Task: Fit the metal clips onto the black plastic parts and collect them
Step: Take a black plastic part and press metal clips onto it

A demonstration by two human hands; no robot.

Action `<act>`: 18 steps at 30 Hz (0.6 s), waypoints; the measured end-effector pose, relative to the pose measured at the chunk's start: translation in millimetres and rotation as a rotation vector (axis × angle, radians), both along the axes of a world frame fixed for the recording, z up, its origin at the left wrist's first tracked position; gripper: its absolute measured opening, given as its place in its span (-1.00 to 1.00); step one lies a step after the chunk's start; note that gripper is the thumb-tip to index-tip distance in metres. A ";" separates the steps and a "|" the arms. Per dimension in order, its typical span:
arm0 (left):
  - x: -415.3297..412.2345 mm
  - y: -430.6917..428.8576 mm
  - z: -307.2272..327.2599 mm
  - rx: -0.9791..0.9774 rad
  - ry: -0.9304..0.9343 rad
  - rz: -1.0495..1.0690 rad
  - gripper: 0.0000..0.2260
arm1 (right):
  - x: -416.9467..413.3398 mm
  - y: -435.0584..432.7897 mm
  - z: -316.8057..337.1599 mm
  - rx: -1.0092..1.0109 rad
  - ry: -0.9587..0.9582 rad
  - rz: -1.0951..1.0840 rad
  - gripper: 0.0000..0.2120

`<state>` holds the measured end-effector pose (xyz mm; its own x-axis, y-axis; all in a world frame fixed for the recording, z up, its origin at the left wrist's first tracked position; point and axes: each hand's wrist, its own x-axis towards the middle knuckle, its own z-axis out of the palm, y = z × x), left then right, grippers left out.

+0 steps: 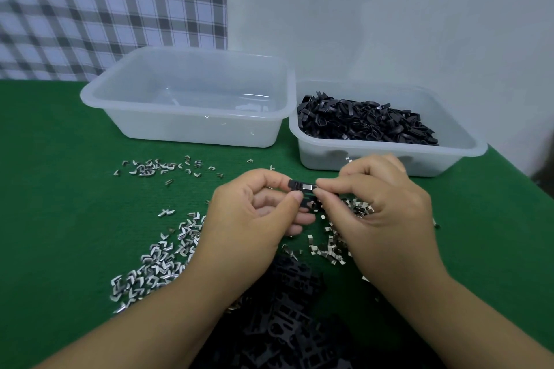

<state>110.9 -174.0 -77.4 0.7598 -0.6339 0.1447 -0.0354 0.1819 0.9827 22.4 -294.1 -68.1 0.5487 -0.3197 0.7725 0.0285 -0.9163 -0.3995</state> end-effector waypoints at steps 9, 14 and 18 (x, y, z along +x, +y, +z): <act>-0.4 -0.1 -0.8 -0.010 -0.008 0.020 -0.87 | 0.0 0.4 -0.4 -0.015 0.011 0.002 -0.96; -1.0 -0.3 -0.2 -0.013 0.001 -0.008 -0.90 | 0.5 -0.4 -0.7 0.013 0.014 0.030 -0.95; -0.7 -0.3 -0.5 -0.008 0.003 -0.020 -0.88 | 0.1 -0.2 0.0 0.079 0.033 0.075 -0.94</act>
<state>110.2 -174.3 -77.9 0.7473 -0.6480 0.1472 -0.0283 0.1903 0.9813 22.5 -294.3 -68.2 0.5985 -0.3357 0.7274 0.0816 -0.8777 -0.4722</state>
